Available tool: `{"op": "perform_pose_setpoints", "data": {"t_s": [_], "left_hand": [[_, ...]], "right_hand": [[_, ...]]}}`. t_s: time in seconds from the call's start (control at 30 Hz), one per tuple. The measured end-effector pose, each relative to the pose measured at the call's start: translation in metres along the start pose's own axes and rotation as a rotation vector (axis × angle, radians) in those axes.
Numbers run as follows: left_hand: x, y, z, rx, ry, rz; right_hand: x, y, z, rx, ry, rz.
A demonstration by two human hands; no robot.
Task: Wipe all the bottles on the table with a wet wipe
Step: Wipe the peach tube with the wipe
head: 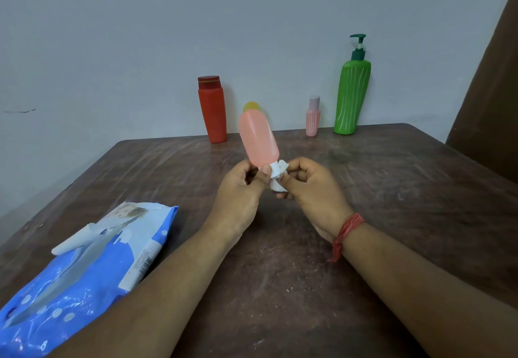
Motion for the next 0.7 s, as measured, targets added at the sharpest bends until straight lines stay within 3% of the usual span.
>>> {"op": "perform_pose_setpoints", "data": {"t_s": [0.17,0.27,0.5,0.7], "left_hand": [[-0.004,0.001,0.006,-0.105,0.058,0.002],[-0.007,-0.004,0.008,-0.285,0.033,0.012],[-0.031,-0.016,0.002,-0.542,-0.028,0.019],[-0.083,-0.024,-0.012,-0.766,-0.142,0.001]], "right_hand": [[0.001,-0.004,-0.002,-0.490,-0.013,-0.162],[-0.008,-0.010,0.006,-0.663,0.027,-0.120],[-0.026,-0.004,0.045,-0.467,0.306,0.006],[-0.040,-0.001,0.062,-0.464,0.377,0.049]]}}
Point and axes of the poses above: each hand's wrist, its own x-axis away from the middle knuckle, its own z-axis out of the back of the hand, y = z × x, the point moved 2 cm from there along -x, towards the middle knuckle, and after that the axes turned 6 degrees about -x, right-handed, at the moved point
